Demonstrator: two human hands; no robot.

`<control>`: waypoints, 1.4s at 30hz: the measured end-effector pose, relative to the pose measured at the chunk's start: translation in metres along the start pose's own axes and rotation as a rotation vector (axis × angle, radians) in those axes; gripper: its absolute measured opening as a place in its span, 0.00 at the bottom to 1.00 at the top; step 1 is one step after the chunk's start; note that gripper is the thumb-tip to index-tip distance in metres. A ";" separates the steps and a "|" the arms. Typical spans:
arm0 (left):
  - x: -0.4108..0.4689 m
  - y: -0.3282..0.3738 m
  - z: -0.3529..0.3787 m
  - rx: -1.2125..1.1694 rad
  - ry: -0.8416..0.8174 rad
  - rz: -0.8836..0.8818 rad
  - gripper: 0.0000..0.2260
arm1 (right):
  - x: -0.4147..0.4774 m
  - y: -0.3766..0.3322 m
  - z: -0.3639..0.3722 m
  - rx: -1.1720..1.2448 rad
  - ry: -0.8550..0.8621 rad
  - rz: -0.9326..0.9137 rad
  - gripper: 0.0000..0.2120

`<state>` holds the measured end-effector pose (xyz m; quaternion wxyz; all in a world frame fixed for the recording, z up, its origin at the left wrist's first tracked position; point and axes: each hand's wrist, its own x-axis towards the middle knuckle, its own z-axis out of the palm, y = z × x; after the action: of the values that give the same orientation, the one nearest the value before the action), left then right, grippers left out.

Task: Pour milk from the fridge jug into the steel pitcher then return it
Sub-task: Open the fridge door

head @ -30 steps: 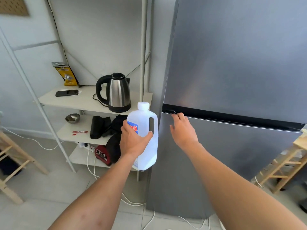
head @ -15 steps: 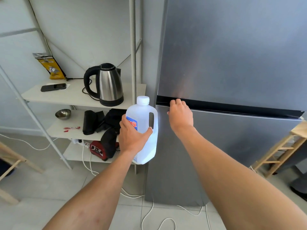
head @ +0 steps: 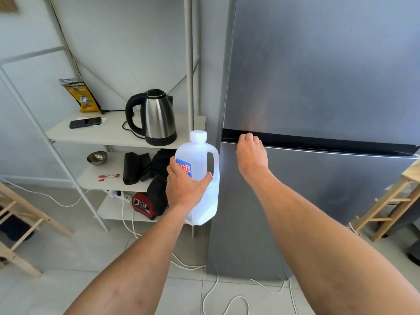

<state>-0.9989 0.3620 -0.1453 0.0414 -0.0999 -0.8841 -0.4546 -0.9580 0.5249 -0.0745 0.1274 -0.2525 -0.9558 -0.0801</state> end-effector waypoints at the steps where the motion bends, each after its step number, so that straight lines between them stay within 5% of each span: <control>1: 0.001 -0.001 -0.002 0.002 0.000 0.001 0.47 | 0.000 -0.001 -0.002 -0.005 -0.010 0.002 0.23; 8: 0.010 -0.006 -0.016 0.033 0.004 0.017 0.47 | -0.017 0.000 -0.003 -0.037 -0.020 -0.004 0.19; 22: -0.039 0.003 -0.034 0.060 0.016 0.031 0.46 | -0.093 0.020 -0.025 0.283 0.022 -0.030 0.12; 28: -0.078 0.028 -0.045 0.095 0.044 0.067 0.46 | -0.140 0.037 -0.036 0.401 0.031 0.005 0.26; 37: -0.143 0.045 -0.052 0.105 0.044 0.073 0.47 | -0.211 0.052 -0.049 0.617 0.189 0.125 0.31; 42: -0.181 0.053 -0.057 0.108 0.032 0.103 0.47 | -0.248 0.082 -0.070 0.836 0.118 0.220 0.39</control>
<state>-0.8113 0.3210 -0.0995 0.0839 -0.1356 -0.9003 -0.4051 -0.6946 0.4654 -0.0711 0.2809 -0.2744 -0.8646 0.3135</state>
